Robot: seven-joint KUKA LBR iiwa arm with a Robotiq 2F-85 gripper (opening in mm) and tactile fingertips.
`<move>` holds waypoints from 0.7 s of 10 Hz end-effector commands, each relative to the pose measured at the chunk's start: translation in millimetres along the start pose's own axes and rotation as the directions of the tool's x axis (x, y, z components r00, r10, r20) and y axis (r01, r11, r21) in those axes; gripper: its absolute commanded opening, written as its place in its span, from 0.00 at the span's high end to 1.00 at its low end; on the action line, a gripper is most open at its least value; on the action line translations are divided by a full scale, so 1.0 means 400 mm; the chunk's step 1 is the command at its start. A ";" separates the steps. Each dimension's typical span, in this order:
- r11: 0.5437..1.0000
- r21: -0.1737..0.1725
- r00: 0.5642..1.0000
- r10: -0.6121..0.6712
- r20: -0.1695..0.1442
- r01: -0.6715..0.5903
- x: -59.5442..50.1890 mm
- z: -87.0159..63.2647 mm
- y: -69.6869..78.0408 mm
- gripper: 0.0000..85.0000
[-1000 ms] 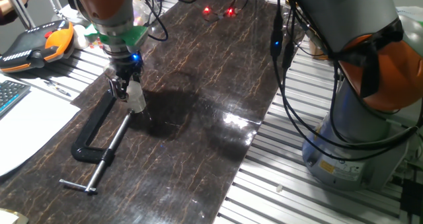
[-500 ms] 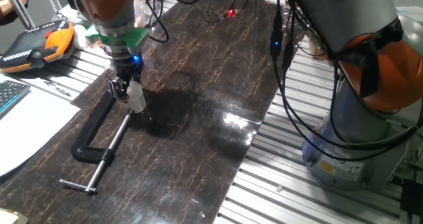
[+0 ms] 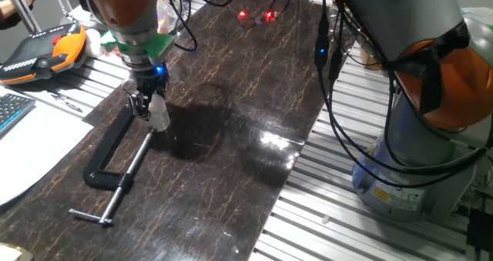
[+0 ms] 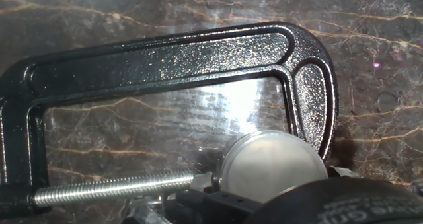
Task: Screw the lid onto the jar
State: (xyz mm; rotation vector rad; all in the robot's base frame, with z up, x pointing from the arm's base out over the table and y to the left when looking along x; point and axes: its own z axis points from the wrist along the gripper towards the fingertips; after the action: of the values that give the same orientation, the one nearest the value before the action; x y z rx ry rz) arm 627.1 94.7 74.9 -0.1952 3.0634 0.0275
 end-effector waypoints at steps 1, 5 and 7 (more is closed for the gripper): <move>1.000 0.001 1.000 -0.001 -0.001 0.001 0.000 0.000 0.000 0.08; 1.000 0.001 1.000 0.009 0.005 -0.009 0.001 0.003 0.000 0.14; 1.000 0.007 1.000 0.010 0.010 -0.011 0.001 0.003 0.000 0.15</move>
State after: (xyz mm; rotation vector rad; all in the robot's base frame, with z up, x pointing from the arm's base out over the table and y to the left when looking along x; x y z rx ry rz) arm 626.9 94.6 73.9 -0.1781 3.0536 0.0189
